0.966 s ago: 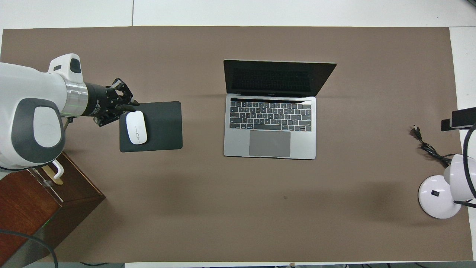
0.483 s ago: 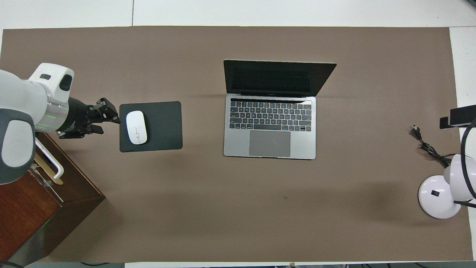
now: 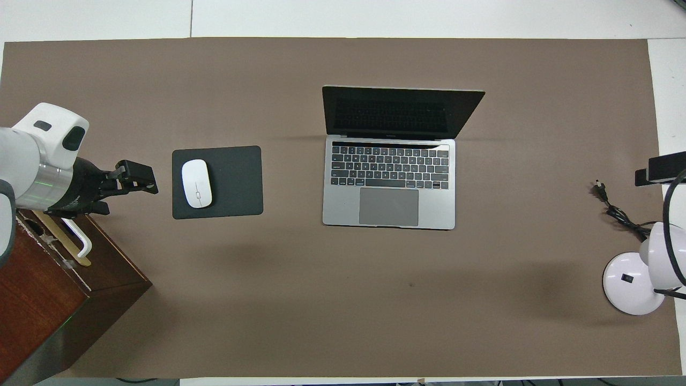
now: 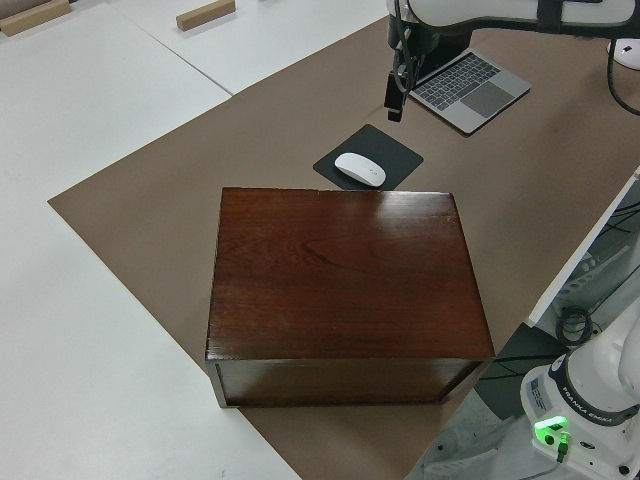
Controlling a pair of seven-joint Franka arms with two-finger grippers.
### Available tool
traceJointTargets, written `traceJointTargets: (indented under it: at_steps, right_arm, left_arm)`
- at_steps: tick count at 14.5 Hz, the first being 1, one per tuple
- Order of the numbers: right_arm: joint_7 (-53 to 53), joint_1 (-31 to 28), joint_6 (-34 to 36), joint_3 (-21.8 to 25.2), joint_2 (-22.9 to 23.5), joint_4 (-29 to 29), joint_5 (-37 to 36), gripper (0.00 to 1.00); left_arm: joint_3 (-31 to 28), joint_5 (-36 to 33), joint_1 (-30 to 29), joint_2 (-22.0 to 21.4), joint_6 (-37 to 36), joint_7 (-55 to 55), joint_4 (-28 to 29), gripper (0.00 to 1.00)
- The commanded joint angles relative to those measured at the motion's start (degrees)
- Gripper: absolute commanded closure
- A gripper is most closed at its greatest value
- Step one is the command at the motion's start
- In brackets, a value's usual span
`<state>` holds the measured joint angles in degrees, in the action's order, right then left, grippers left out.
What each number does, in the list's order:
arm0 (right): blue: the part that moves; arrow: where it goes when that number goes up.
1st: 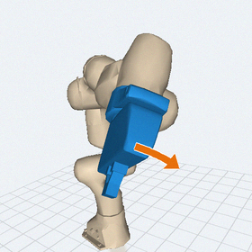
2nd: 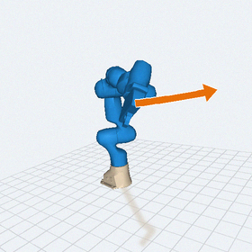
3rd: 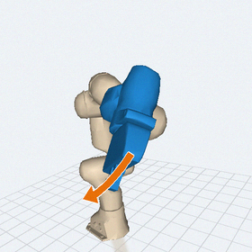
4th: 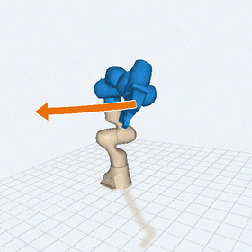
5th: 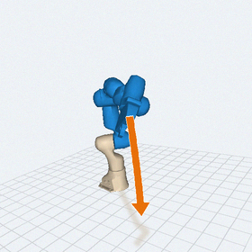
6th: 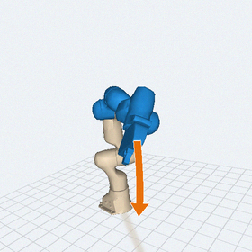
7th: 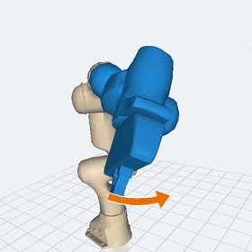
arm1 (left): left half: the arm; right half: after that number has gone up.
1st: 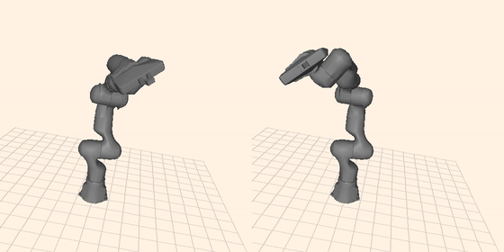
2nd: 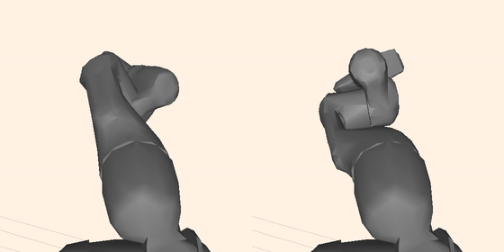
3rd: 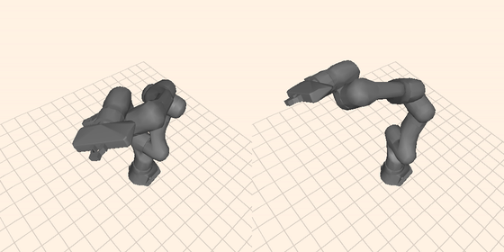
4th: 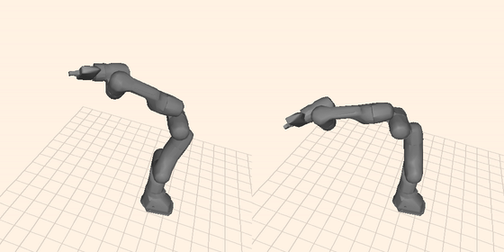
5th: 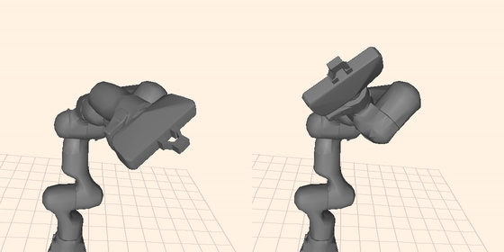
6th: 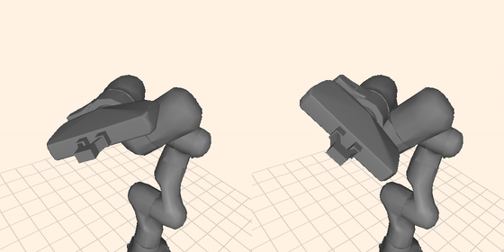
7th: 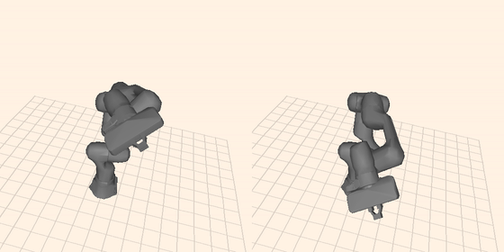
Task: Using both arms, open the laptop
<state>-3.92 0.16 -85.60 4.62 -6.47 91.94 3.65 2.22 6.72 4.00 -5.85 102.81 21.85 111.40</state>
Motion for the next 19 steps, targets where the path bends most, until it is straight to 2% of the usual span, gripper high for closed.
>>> traceJointTargets:
  at_steps: [1,3,6,10,12,13,16,19]
  right_arm:
    - [1.73,-0.6,-0.44,-0.75,-0.03,0.35,-1.37,0.0]
    - [1.73,-0.6,-0.09,-0.75,-0.03,0.44,-1.45,0.0]
    - [1.64,-0.68,0.17,-0.75,-0.03,0.44,-1.89,0.0]
    - [1.9,-0.77,0.09,-0.49,-0.12,0.44,-1.89,0.0]
    - [4.0,-0.77,-0.18,-0.4,-0.12,0.44,-1.89,0.0]
    - [4.36,-0.77,-0.35,-0.31,-0.03,0.44,-1.98,0.0]
    - [4.36,-0.86,-0.44,-0.22,-0.21,0.7,-1.89,0.0]
    - [4.36,-0.86,-0.44,-0.13,-0.47,1.32,-1.9,0.0]
  left_arm:
    - [0.41,-1.27,-0.66,-1.7,-1.73,-1.02,0.05,0.0]
    - [0.33,-1.36,-0.75,-2.32,-5.15,-1.2,-0.04,0.0]
    - [-0.38,-1.98,-1.89,-2.15,-12.27,-1.9,-4.6,0.0]
    - [-0.38,-2.15,-1.81,-2.23,-13.52,-2.69,-5.75,0.0]
    - [-0.12,-4.16,-1.28,-1.1,-15.62,-2.78,-9.43,0.0]
    - [0.15,-4.52,-1.19,-0.05,-15.37,-3.04,-11.01,0.0]
    - [-0.99,-4.0,-1.02,4.08,-11.69,-3.31,-11.03,0.0]
    - [-0.73,-4.0,-0.66,5.67,-10.44,-3.13,-12.42,0.0]
